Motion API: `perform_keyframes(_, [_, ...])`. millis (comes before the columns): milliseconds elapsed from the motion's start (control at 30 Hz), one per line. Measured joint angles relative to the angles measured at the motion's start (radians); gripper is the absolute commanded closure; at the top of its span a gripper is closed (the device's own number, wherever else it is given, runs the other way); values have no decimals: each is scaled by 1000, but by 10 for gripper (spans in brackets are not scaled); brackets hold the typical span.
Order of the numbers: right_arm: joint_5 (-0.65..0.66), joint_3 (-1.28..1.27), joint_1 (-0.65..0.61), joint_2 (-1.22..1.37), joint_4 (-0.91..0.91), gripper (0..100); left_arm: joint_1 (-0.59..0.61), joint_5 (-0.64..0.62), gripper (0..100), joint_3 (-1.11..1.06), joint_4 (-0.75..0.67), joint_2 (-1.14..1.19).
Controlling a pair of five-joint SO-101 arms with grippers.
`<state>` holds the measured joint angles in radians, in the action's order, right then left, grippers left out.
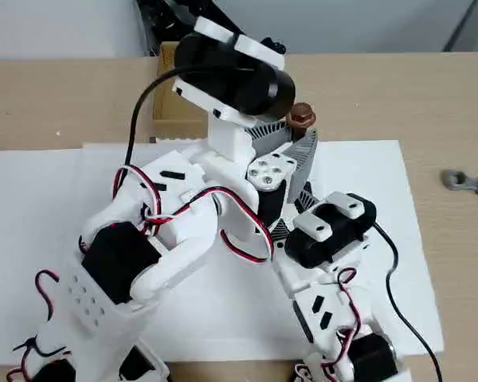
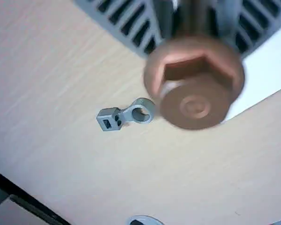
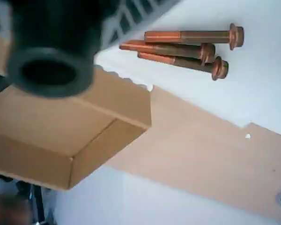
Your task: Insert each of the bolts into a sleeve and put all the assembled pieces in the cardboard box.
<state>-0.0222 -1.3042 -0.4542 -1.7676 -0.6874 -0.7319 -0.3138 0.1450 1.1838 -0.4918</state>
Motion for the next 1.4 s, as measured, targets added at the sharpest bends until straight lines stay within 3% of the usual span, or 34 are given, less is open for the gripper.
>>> perform_keyframes(667, [0,0,-3,0,31,994,2,28,994,48,64,0])
perform_keyframes(1400, [-41,0,0,0,31,994,25,31,994,-37,17,6])
